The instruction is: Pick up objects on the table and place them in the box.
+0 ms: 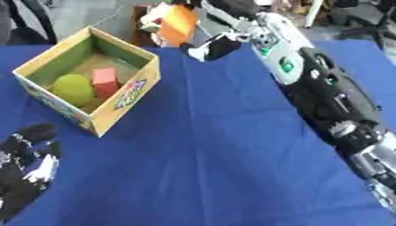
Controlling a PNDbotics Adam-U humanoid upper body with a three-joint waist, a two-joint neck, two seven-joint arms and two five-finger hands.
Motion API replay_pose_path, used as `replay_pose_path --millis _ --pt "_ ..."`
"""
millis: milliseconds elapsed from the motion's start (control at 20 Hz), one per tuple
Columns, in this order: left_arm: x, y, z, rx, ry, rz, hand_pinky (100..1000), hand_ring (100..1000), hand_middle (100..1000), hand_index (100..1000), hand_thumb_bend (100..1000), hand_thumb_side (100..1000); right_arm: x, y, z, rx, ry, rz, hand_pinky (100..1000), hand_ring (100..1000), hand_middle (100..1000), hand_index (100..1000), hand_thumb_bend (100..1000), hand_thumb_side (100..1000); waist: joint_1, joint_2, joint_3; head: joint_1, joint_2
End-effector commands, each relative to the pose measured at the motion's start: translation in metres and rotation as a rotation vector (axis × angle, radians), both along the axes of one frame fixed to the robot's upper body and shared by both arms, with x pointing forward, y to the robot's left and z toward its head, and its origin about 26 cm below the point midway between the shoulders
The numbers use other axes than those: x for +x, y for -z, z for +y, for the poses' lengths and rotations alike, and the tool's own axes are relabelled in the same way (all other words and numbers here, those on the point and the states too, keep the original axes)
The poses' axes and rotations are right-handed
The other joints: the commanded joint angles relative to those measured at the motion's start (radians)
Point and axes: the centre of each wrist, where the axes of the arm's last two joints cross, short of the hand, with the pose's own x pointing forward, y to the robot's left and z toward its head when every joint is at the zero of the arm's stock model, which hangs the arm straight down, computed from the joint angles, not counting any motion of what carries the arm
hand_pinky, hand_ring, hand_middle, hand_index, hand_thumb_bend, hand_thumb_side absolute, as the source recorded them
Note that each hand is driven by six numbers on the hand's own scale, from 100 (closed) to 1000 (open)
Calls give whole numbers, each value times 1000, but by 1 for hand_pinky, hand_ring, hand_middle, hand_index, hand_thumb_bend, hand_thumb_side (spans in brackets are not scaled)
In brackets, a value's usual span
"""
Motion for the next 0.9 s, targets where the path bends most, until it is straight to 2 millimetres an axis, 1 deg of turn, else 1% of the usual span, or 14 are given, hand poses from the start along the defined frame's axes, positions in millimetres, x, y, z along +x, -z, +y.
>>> replay_pose_path --millis 50,250,300,400,450,500,550,700,750,800,850,900 --pt "1 -8 -5 -3 30 -27 545 788 752 801 205 353 5 -1 24 -40 -22 -18 833 812 698 879 233 321 2 -14 12 -19 -16" --pt "2 -9 -9 -1 54 -27 545 788 752 800 204 354 10 17 54 -80 -40 32 835 816 711 899 223 335 -1 -11 48 -42 -18" --pt "2 -9 -10 -1 59 -27 545 788 752 800 204 354 10 20 60 -88 -44 40 835 817 714 903 223 338 -2 -11 54 -46 -18" --pt "2 -9 -11 0 66 -26 545 788 752 800 205 353 9 25 71 -107 -57 53 839 823 732 912 246 375 -3 -10 64 -52 -18" --pt "2 -9 -11 0 67 -26 545 788 752 800 205 353 8 27 74 -117 -62 58 839 823 732 912 246 375 -3 -10 66 -53 -18" --pt "2 -9 -11 0 69 -26 545 787 752 800 205 354 7 28 78 -126 -69 61 841 827 745 919 315 440 -3 -10 70 -54 -18" --pt "2 -9 -12 0 70 -25 545 787 752 800 205 354 6 30 81 -133 -74 63 845 837 776 934 352 472 -3 -9 73 -55 -18" --pt "2 -9 -12 1 71 -25 545 787 752 800 205 354 4 32 86 -143 -68 61 846 840 784 938 359 477 -3 -9 77 -56 -19" --pt "2 -9 -12 1 71 -25 545 787 752 800 205 353 4 32 86 -142 -64 57 868 883 929 987 449 516 -3 -9 77 -56 -19" --pt "2 -9 -12 1 71 -25 545 787 752 800 205 353 3 28 86 -129 -43 28 866 882 932 987 460 515 -4 -8 79 -57 -18" --pt "2 -9 -12 1 71 -25 545 787 752 800 205 354 1 26 87 -118 -22 -1 860 878 932 988 421 517 -4 -8 79 -57 -17" --pt "2 -9 -12 1 70 -26 545 787 751 800 204 354 1 25 87 -106 -5 -23 861 879 936 988 476 508 -4 -8 79 -57 -17"
